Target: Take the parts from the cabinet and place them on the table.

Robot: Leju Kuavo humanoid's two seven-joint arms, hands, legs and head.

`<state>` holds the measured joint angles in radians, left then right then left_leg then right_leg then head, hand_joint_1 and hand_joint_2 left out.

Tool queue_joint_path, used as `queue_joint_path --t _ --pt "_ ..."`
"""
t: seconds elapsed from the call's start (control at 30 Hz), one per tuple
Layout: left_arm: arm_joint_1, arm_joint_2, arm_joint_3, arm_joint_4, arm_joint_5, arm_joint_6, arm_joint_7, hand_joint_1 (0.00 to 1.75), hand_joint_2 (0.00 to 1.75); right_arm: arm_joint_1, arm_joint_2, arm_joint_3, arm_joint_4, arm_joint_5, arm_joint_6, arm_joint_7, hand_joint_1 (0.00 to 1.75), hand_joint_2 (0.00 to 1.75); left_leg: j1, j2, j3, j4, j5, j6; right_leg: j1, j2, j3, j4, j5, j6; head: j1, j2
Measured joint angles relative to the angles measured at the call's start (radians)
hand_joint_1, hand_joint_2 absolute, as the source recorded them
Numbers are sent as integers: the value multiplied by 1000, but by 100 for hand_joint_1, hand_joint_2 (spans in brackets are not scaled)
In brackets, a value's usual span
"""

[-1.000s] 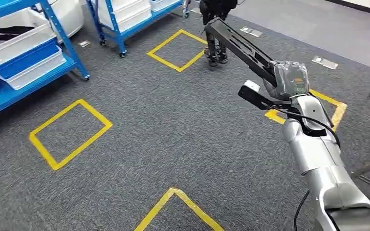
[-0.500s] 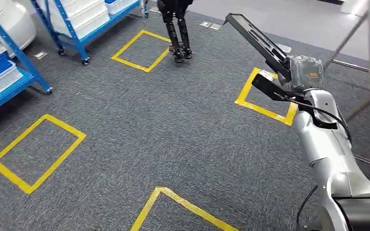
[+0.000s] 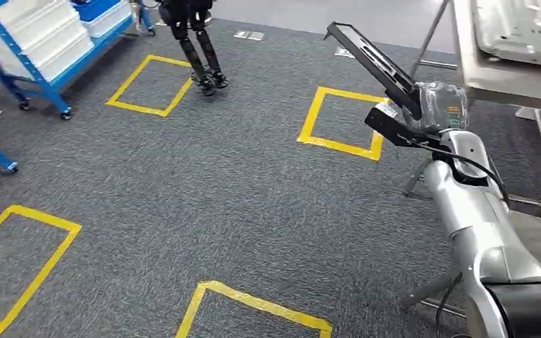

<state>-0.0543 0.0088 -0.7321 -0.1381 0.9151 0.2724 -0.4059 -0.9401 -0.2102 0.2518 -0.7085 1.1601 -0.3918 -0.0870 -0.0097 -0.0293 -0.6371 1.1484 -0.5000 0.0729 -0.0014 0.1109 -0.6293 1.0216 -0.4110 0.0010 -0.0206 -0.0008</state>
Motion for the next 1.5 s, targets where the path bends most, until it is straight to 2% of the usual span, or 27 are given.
queue_joint_path --t 0.03,0.07,0.1,0.2,0.23,0.27,0.33,0.4,0.5,0.53,0.57,0.63,0.7,0.73,0.8,0.9,0.93,1.0,1.03,1.07,1.1,1.2,1.23,1.3,1.4,1.43,1.5 --pt "0 4 0 1 4 1 0 0 175 -9 0 -5 10 -3 0 0 175 175 -14 -61 38 -90 45 23 -8 12 0 -2 1 -1 0 0" --pt "2 11 -1 3 7 2 3 0 175 -27 0 -7 26 -4 -2 0 175 175 -5 -104 45 -102 40 41 1 23 -6 -1 5 2 8 0" --pt "1 13 -1 3 6 3 2 0 175 -37 0 -9 41 -4 -3 0 175 175 -16 -92 48 -111 43 38 -17 36 -9 -2 7 4 4 0" --pt "-1 14 -4 3 10 9 1 0 175 -48 -21 -26 61 -5 -6 0 175 175 -20 -44 70 -156 51 49 -17 84 -15 -27 29 29 -10 0" --pt "-3 12 -5 3 10 10 0 0 175 -52 -31 -33 69 -5 -8 4 175 175 -9 -20 88 -195 72 33 -11 7 -27 -8 22 19 -8 0" --pt "-2 10 -6 2 10 10 -1 0 175 -65 -42 -37 78 -6 -10 9 175 175 -10 -11 95 -211 75 34 -5 -49 -48 32 -7 16 -3 0" --pt "1 3 -7 2 16 10 -1 0 175 -91 -46 -42 98 -9 -19 19 175 175 -8 28 94 -210 77 28 -11 -87 -119 181 -68 19 2 0" --pt "1 -3 -8 2 17 11 -2 0 175 -99 -66 -52 119 -13 -21 19 175 175 -4 61 94 -209 72 21 -25 -97 -162 270 -88 36 2 0" --pt "0 -3 -9 2 19 18 -13 0 175 -109 -96 -60 139 3 -41 62 175 175 13 106 91 -186 54 -7 -53 -127 -64 91 -15 89 2 0" --pt "-1 -1 -9 2 20 18 -21 0 175 -117 -102 -63 143 6 -53 73 175 175 13 117 86 -166 41 -23 -59 -174 -12 -1 9 108 3 0" --pt "-4 8 -9 3 24 20 -27 0 175 -129 -110 -66 150 8 -67 80 175 175 5 128 78 -152 29 -37 -41 -188 -8 10 -4 102 7 0" --pt "-7 6 -10 2 26 19 -43 0 175 -133 -127 -74 153 16 -82 98 175 175 5 144 77 -140 17 -42 -48 -153 -13 8 -5 65 -7 0" --pt "-11 5 -10 2 29 19 -46 0 175 -140 -142 -78 156 18 -88 105 175 175 12 167 81 -138 16 -47 -41 -129 -22 10 -2 50 -9 0" --pt "-13 4 -10 1 29 17 -48 0 175 -143 -147 -80 156 21 -89 105 175 175 20 153 79 -129 4 -55 -42 -117 -20 8 0 40 -9 0" --pt "-14 3 -10 1 29 17 -51 0 175 -153 -151 -81 156 22 -91 105 175 175 28 60 37 -20 -77 -55 -39 -97 -22 8 3 32 -11 0" --pt "-12 2 -10 1 29 18 -51 0 175 -153 -150 -81 161 22 -92 106 175 175 24 31 -66 194 -158 -42 -22 -54 -27 8 9 20 -13 0" --pt "-13 3 -10 1 29 18 -53 0 175 -153 -150 -82 163 22 -92 109 175 175 18 28 -70 190 -143 -32 -18 -39 -28 8 11 17 -12 0" --pt "-14 3 -11 1 29 16 -58 0 175 -153 -156 -86 164 16 -93 119 175 175 2 13 -12 57 -57 -8 -14 -10 -30 8 14 13 -12 0" --pt "-14 5 -11 1 29 15 -61 0 175 -154 -160 -89 164 14 -93 120 175 175 -6 -17 36 -38 -10 5 -15 1 -30 8 17 10 -12 0" --pt "-14 12 -11 1 29 15 -63 0 175 -153 -162 -93 164 9 -93 122 175 175 -10 -87 65 -102 6 20 -18 10 -31 8 20 11 -11 0" --pt "-14 14 -12 1 29 13 -66 0 175 -152 -166 -97 164 8 -92 123 175 175 -8 -86 71 -107 5 21 -12 20 -34 7 23 15 -9 0" --pt "-17 19 -14 1 31 13 -75 0 175 -145 -180 -105 163 12 -92 124 175 175 -20 -40 78 -123 12 28 -27 64 -39 -7 40 39 -15 0" --pt "-20 19 -14 1 35 14 -77 0 175 -145 -188 -108 163 13 -91 124 175 175 -4 -18 90 -160 35 29 -17 55 -46 -6 45 39 -13 0" --pt "-21 15 -14 1 38 15 -80 0 175 -157 -200 -110 163 14 -88 123 175 175 -10 5 96 -186 55 25 -11 -63 -90 71 -8 25 -4 0" --pt "-17 10 -14 1 44 19 -81 0 175 -157 -193 -109 167 24 -91 126 175 175 -10 63 89 -186 55 20 -20 -95 -166 263 -85 33 -2 0" --pt "-17 7 -14 1 46 19 -83 0 175 -156 -193 -109 169 25 -91 127 175 175 -9 79 86 -185 55 17 -28 -100 -164 269 -84 42 -2 0" --pt "-17 5 -14 1 49 19 -100 0 175 -150 -197 -109 171 33 -93 138 175 175 -1 110 81 -177 50 5 -44 -119 -84 141 -43 74 -2 0"
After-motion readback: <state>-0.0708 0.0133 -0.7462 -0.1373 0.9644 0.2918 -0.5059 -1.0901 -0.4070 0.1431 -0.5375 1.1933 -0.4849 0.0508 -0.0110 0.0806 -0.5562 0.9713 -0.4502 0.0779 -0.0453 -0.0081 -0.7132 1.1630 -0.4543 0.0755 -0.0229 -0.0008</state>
